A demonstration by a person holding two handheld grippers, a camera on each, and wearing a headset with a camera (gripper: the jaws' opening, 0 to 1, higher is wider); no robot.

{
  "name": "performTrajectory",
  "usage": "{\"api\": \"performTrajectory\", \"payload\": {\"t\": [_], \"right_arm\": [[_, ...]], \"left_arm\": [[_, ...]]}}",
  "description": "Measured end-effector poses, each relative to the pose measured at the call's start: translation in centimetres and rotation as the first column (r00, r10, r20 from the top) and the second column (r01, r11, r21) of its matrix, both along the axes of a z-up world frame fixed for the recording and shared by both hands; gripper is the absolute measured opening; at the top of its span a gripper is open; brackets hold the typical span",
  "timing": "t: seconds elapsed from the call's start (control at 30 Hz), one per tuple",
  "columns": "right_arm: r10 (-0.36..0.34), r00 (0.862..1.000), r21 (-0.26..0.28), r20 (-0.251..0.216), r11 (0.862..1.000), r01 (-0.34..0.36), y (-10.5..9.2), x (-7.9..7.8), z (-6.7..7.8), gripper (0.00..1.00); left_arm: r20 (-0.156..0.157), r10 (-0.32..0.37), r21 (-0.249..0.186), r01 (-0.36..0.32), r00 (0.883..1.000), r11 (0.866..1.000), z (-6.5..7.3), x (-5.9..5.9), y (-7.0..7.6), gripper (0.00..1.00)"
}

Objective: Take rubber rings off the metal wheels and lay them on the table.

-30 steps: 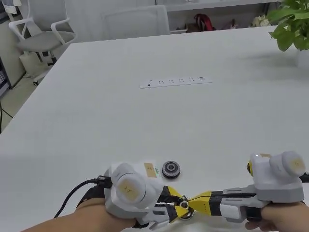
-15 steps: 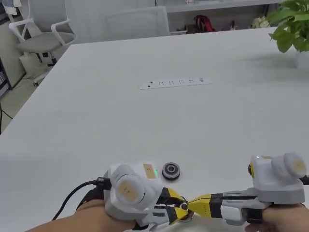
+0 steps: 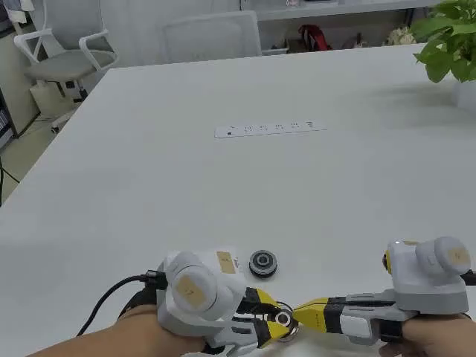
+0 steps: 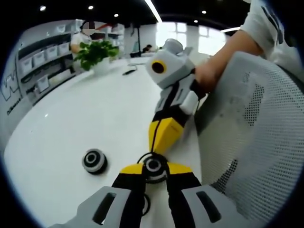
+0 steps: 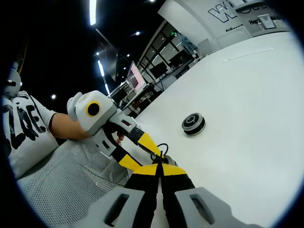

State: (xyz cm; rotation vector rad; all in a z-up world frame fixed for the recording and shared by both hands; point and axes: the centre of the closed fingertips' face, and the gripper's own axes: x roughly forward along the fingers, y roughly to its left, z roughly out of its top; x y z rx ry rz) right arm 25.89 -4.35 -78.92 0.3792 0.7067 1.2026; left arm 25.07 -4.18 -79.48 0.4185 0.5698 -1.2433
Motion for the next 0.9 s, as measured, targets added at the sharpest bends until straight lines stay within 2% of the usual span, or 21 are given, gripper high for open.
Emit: {"api": "performTrajectory", "payload": {"t": [0.1, 0.3, 0.63, 0.8, 0.9], "right_arm": [[-0.002, 1.000, 0.004, 0.000, 1.000, 0.002, 0.0, 0.1, 0.1, 0.00], [-0.005, 1.000, 0.013, -0.002, 1.000, 0.005, -0.1, 0.1, 0.2, 0.00], [-0.008, 1.000, 0.034, -0.008, 0.999, 0.008, 0.0, 0.2, 0.4, 0.00], [-0.003, 1.000, 0.043, -0.010, 0.999, 0.004, 0.0, 0.1, 0.6, 0.00], [0.001, 1.000, 0.044, -0.012, 0.999, -0.001, 0.0, -0.1, 0.6, 0.00]], "left_arm": [[0.003, -0.023, 0.003, 0.023, 1.000, 1.000, 0.1, -0.4, 0.0, 0.24], [-0.001, -0.037, -0.042, 0.037, 0.999, 0.998, 1.4, -0.7, -0.1, 0.29], [0.022, -0.049, -0.062, 0.051, 0.999, 0.997, 2.8, -1.4, 1.3, 0.38], [0.039, -0.044, -0.083, 0.047, 0.998, 0.995, 3.8, -1.3, 1.8, 0.45], [0.038, -0.034, -0.099, 0.038, 0.999, 0.994, 4.4, -1.2, 2.1, 0.48]]}}
